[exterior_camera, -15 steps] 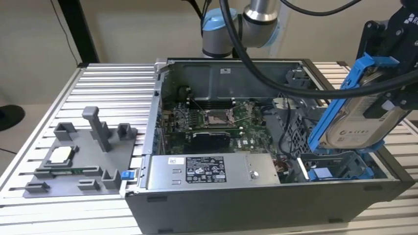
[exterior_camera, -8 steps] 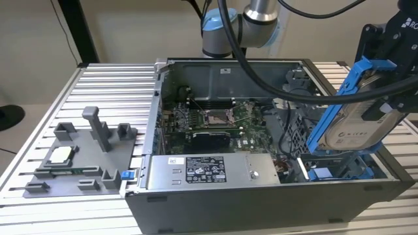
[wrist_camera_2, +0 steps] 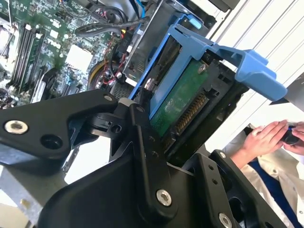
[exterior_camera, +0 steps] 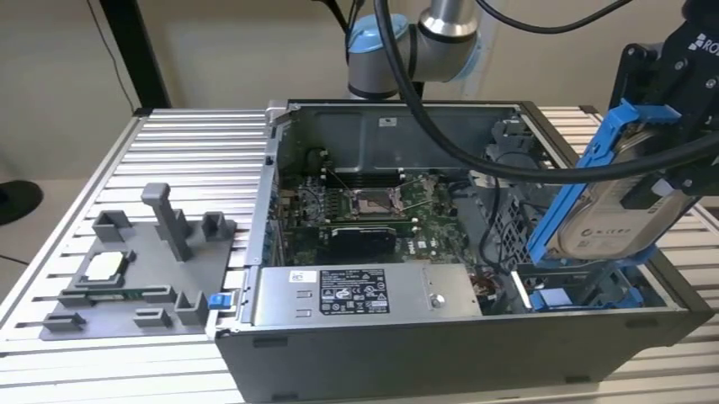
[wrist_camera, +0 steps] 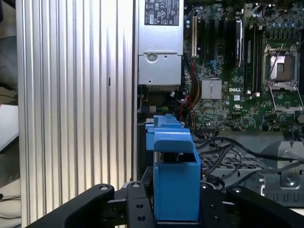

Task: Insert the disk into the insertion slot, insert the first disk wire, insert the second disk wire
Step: 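Insert the disk into the insertion slot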

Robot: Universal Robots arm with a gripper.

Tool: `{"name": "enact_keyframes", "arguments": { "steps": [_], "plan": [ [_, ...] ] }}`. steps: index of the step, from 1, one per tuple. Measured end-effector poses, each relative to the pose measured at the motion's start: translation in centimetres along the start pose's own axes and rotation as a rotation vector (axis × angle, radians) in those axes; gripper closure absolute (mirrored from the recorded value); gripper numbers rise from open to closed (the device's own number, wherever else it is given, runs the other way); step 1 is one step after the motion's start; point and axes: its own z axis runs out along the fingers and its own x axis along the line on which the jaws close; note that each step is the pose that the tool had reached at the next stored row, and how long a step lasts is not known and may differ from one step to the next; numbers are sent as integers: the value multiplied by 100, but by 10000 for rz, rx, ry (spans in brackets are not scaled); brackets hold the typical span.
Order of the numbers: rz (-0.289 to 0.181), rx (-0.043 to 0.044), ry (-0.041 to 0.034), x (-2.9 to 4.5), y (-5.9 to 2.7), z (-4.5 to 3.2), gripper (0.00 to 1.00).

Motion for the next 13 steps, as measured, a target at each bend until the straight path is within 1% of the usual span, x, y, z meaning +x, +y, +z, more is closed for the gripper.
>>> {"name": "enact_keyframes", "arguments": {
  "steps": [6,13],
  "plan": [
    [-1,0,-1,0,-3,56,100],
    [-1,1,-1,0,-5,105,100]
  ]
}}
